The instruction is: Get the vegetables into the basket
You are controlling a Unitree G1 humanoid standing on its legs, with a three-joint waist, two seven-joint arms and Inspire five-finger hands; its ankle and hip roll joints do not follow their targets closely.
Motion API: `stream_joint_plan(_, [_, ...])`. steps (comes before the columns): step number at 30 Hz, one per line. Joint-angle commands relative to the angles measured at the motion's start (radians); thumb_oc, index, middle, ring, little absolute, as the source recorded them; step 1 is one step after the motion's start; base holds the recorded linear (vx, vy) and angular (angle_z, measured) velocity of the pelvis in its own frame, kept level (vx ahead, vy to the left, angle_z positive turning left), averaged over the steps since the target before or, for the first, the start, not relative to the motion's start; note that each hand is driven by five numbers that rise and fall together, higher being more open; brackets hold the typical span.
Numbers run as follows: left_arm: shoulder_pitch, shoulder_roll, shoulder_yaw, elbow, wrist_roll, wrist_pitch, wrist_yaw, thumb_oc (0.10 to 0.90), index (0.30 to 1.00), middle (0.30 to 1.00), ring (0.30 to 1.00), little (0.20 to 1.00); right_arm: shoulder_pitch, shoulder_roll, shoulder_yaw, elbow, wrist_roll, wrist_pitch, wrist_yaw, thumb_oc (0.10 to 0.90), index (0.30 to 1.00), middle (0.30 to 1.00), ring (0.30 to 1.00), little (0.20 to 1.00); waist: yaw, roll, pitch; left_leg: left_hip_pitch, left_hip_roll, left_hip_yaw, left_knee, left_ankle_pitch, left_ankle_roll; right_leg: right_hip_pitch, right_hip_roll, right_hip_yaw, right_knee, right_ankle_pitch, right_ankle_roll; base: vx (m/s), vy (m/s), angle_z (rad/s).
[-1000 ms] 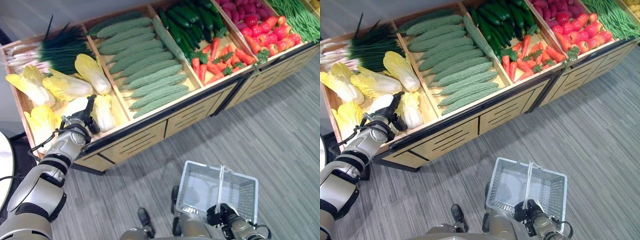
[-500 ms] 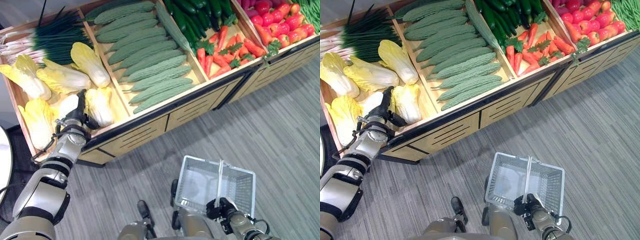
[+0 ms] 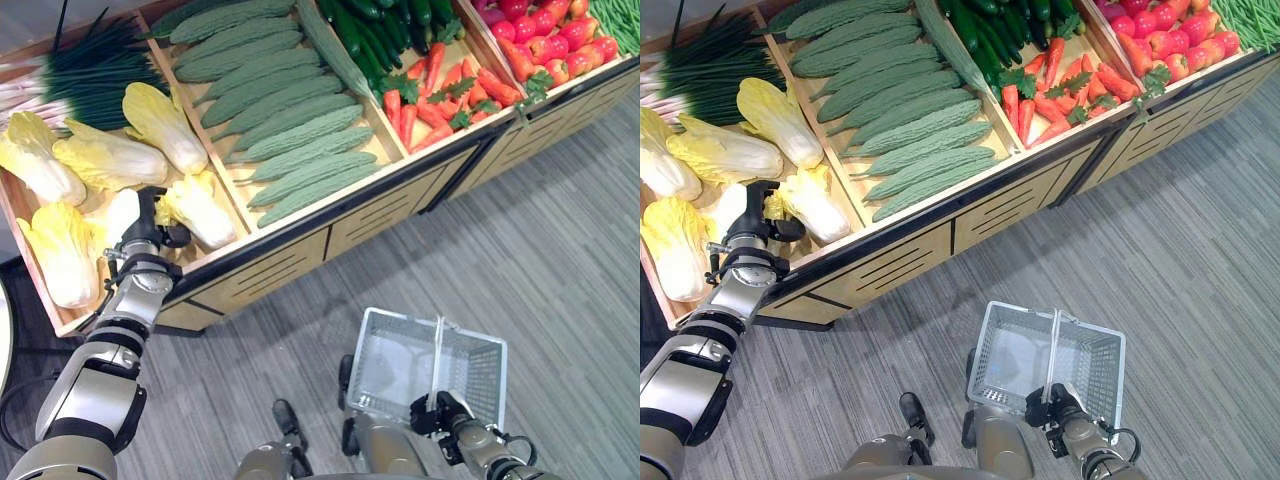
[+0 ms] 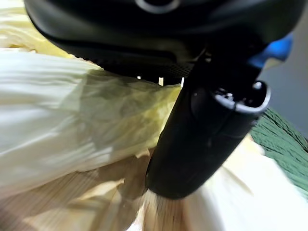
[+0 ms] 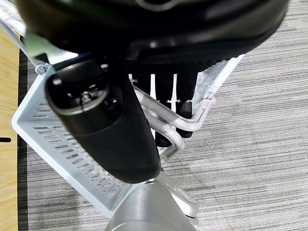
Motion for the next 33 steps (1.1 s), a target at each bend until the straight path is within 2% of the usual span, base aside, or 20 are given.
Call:
stream_joint_plan(1, [-0.007,-0.054,-0.008,0.044,-0.02,-0.003,-0.031,0.4,0.3,0.3,0.3,0.3,0.031,-0.025,0.073,0.057,-0.039,0.028,0.005,0.4,0.3,0.3,0.3,0.3,0.006,0.033,0.01,0.008,0.064,-0.086,0.002,-0.03,-0.063,0.115,-0.002,-0.015,-0.001,-0.146,0.078,0.0,0.0,0.0])
stream_joint_plan(9, [-0.003,-0.017,-0.016,-0.053,0.048,0.006,-0.023,0.4,0.3,0.3,0.3,0.3,0.039,-0.026,0.07,0.055,-0.036,0.028,0.012,0.4,0.3,0.3,0.3,0.3,0.014,0.035,0.003,0.01,0.063,-0.089,0.002,-0.03,-0.063,0.119,-0.002,-0.021,-0.001,-0.15,0.079,0.0,0.0,0.0])
stream_joint_plan(10, [-0.039,0.048,-0.02,-0.13,0.097,0.005,-0.008,0.4,0.3,0.3,0.3,0.3,0.043,-0.031,0.066,0.055,-0.034,0.029,0.017,0.4,0.3,0.3,0.3,0.3,0.018,0.038,-0.003,0.01,0.063,-0.092,0.002,-0.031,-0.064,0.121,-0.002,-0.026,-0.001,-0.151,0.08,0.0,0.0,0.0])
stream_joint_plan(12, [-0.085,0.108,-0.029,-0.172,0.125,0.005,0.006,0.4,0.3,0.3,0.3,0.3,0.051,-0.034,0.069,0.052,-0.036,0.028,0.022,0.4,0.3,0.3,0.3,0.3,0.02,0.039,-0.008,0.011,0.063,-0.096,0.002,-0.03,-0.066,0.123,-0.003,-0.028,-0.001,-0.151,0.082,-0.01,-0.009,0.03])
stream_joint_plan(20, [-0.238,0.238,-0.091,-0.145,0.151,0.003,0.018,0.4,0.3,0.3,0.3,0.3,0.058,-0.043,0.088,0.058,-0.04,0.033,0.037,0.4,0.3,0.3,0.3,0.3,0.017,0.044,-0.025,0.021,0.063,-0.099,0.002,-0.033,-0.068,0.136,-0.005,-0.032,-0.001,-0.153,0.086,0.0,0.0,0.0])
stream_joint_plan(33, [-0.252,0.291,-0.104,-0.161,0.179,0.007,0.005,0.4,0.3,0.3,0.3,0.3,0.061,-0.046,0.086,0.068,-0.038,0.032,0.052,0.4,0.3,0.3,0.3,0.3,0.023,0.047,-0.039,0.021,0.06,-0.105,0.002,-0.03,-0.069,0.14,-0.007,-0.039,-0.001,-0.155,0.088,0.0,0.0,0.0])
